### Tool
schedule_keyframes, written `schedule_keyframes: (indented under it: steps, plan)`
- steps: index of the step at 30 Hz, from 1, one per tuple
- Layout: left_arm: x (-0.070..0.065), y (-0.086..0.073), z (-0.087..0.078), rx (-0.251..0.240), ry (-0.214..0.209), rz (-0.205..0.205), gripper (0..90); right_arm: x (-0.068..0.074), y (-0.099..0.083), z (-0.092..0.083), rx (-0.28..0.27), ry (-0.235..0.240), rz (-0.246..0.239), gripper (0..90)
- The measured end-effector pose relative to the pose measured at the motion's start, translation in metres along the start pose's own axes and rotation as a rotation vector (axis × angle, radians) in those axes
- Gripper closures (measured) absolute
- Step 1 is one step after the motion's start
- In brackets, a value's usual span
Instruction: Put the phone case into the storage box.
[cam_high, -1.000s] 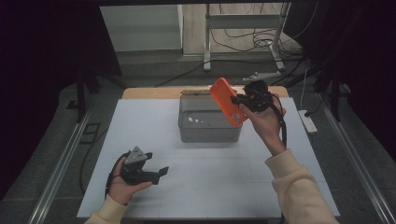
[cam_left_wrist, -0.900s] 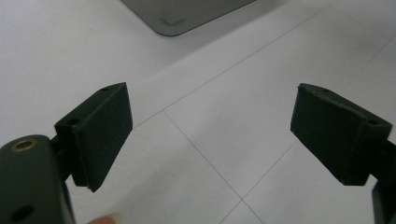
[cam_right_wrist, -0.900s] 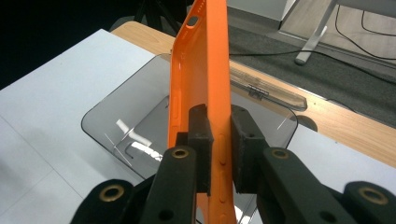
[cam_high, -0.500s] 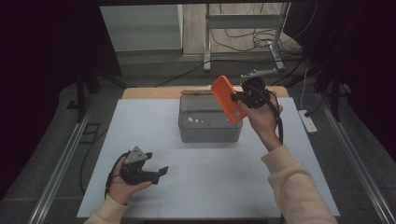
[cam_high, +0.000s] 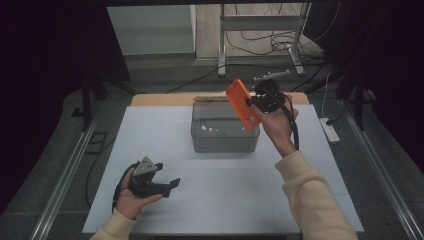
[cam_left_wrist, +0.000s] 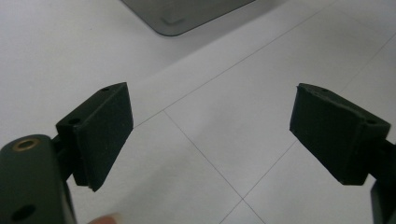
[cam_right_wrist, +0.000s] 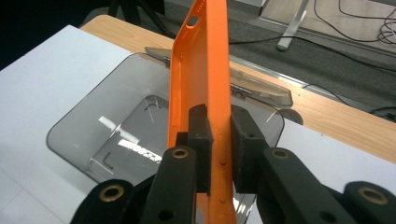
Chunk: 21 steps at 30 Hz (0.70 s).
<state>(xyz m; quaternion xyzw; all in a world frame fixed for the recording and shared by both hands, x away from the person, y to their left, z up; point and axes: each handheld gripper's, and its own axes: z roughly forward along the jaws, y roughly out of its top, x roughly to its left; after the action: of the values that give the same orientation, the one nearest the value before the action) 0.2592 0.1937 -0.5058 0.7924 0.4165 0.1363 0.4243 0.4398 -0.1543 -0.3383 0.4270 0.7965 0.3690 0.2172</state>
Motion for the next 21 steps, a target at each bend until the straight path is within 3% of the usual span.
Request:
schedule_keyframes:
  steps: [21]
  plan:
    - [0.0,0.001,0.0,-0.005,-0.001,-0.003,13.6,-0.01,0.003,0.024,0.09,-0.071,0.034,80.5]
